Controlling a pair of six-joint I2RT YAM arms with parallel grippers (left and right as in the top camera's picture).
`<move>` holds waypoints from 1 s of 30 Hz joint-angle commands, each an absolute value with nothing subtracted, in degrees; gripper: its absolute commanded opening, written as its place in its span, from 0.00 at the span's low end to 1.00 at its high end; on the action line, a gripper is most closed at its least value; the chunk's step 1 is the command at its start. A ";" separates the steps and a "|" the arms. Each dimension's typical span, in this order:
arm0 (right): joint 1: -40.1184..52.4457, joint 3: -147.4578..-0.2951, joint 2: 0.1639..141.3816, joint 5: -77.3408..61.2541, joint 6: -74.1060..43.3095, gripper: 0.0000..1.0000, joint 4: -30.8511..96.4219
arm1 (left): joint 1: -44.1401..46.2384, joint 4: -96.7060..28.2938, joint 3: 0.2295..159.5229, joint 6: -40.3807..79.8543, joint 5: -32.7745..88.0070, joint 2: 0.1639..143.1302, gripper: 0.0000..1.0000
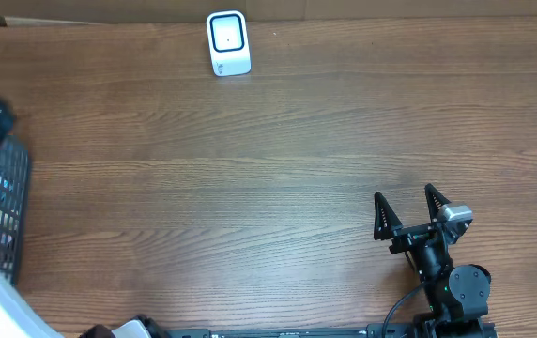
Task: Scan the item barcode
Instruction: 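Move the left gripper left and down into the mesh basket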
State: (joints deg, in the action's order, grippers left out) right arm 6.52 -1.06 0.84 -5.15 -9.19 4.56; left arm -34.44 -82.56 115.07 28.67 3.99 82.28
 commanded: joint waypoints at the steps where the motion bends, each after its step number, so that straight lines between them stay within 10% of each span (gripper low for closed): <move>1: 6.83 -0.47 0.16 -5.19 -9.10 1.00 4.36 | -43.07 -82.72 115.11 32.38 1.61 83.22 0.92; 30: 6.83 -0.47 0.16 -5.19 -9.10 1.00 4.34 | -61.47 -84.58 114.52 27.90 -5.13 105.51 0.91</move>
